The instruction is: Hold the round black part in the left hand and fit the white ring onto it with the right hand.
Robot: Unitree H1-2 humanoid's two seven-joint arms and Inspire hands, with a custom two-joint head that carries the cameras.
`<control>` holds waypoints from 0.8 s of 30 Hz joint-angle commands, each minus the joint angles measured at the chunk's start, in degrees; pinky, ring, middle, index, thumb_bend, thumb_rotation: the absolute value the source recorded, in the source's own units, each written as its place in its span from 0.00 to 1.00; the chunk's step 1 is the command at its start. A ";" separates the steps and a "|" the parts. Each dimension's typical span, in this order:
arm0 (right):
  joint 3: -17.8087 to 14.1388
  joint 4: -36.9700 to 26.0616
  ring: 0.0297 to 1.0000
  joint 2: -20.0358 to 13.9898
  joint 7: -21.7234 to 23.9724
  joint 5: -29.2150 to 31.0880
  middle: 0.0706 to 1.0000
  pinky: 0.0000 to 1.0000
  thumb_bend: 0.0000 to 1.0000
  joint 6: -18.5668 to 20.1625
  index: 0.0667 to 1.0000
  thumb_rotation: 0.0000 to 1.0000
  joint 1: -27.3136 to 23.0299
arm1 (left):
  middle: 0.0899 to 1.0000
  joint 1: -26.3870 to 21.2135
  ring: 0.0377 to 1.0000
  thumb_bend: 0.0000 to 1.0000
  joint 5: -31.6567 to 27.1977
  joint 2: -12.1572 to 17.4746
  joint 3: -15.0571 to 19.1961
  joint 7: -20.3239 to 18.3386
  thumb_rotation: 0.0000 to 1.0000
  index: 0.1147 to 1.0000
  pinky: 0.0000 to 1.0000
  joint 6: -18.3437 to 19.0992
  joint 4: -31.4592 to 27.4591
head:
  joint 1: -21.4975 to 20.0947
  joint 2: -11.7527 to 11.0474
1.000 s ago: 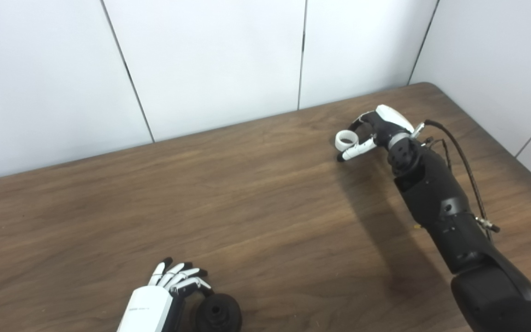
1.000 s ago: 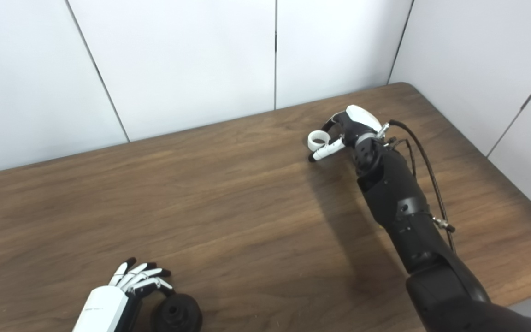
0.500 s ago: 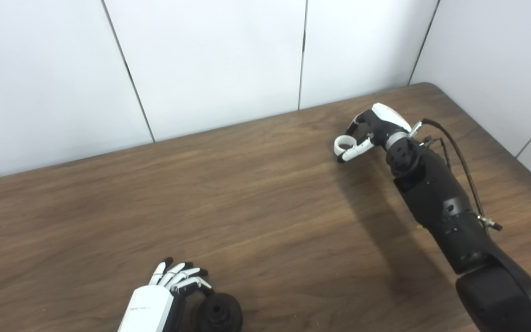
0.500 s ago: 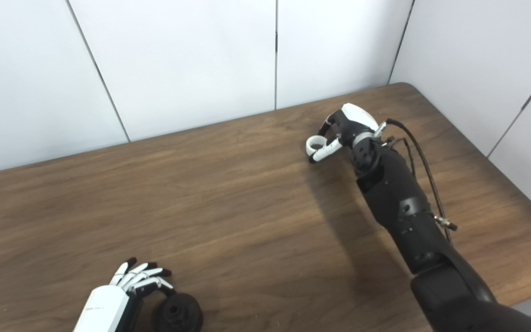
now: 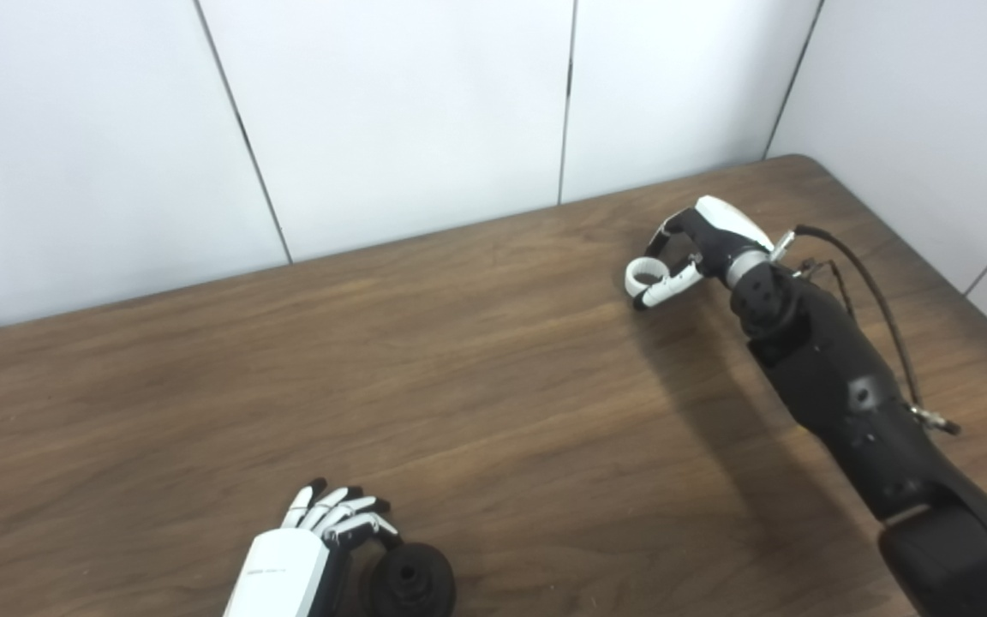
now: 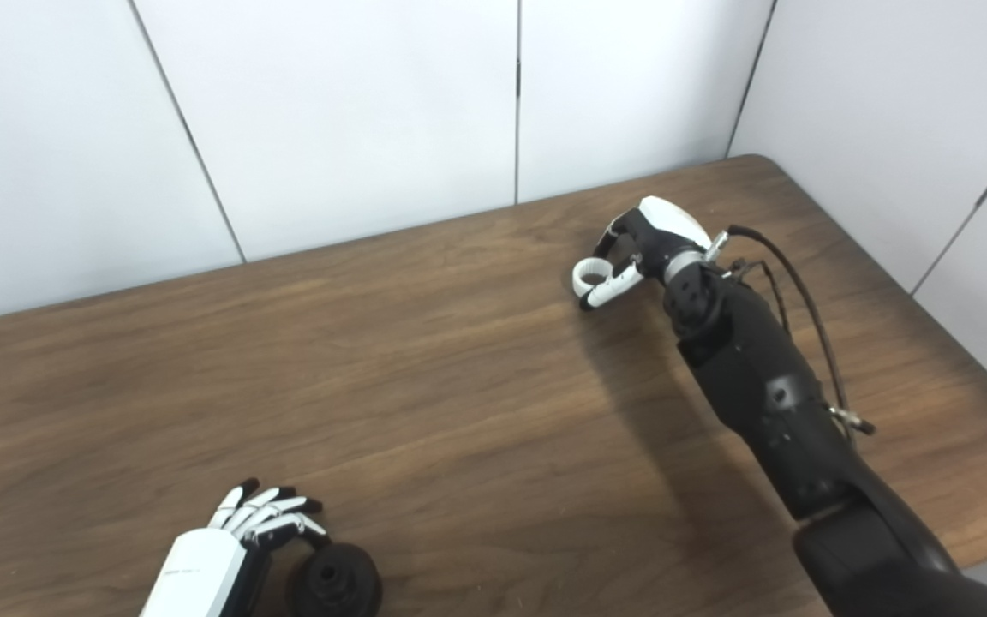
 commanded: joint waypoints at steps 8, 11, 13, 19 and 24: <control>1.60 -17.14 0.96 -2.39 5.56 0.54 0.80 0.98 0.52 0.45 0.45 0.13 1.79 | 0.75 0.11 0.86 0.52 2.28 -0.95 -1.18 -1.04 0.05 0.42 0.99 0.73 -0.03 | 5.07 1.35; 1.32 -21.45 0.96 -1.54 8.67 -0.41 0.81 0.95 0.52 0.58 0.45 0.13 3.15 | 0.75 -0.03 0.86 0.52 2.93 -1.43 -1.28 -0.87 0.05 0.42 0.99 0.96 0.33 | 6.53 1.81; 1.09 -24.64 0.96 -0.84 11.36 -0.38 0.82 0.96 0.52 0.57 0.45 0.13 4.19 | 0.75 -0.13 0.87 0.52 3.26 -1.74 -1.33 -0.85 0.05 0.42 0.99 1.15 0.59 | 7.31 2.09; 0.12 -33.10 0.98 2.56 19.74 -2.35 0.83 0.98 0.52 0.58 0.45 0.13 6.14 | 0.76 -0.56 0.88 0.52 3.78 -2.47 -1.66 -1.85 0.05 0.42 1.00 2.28 0.38 | 9.22 3.07; 0.22 -40.40 0.97 6.30 25.70 -3.70 0.82 1.00 0.52 0.58 0.45 0.13 8.55 | 0.76 -1.23 0.88 0.52 4.50 -2.79 -1.80 -2.15 0.05 0.42 1.00 2.91 0.52 | 10.26 4.00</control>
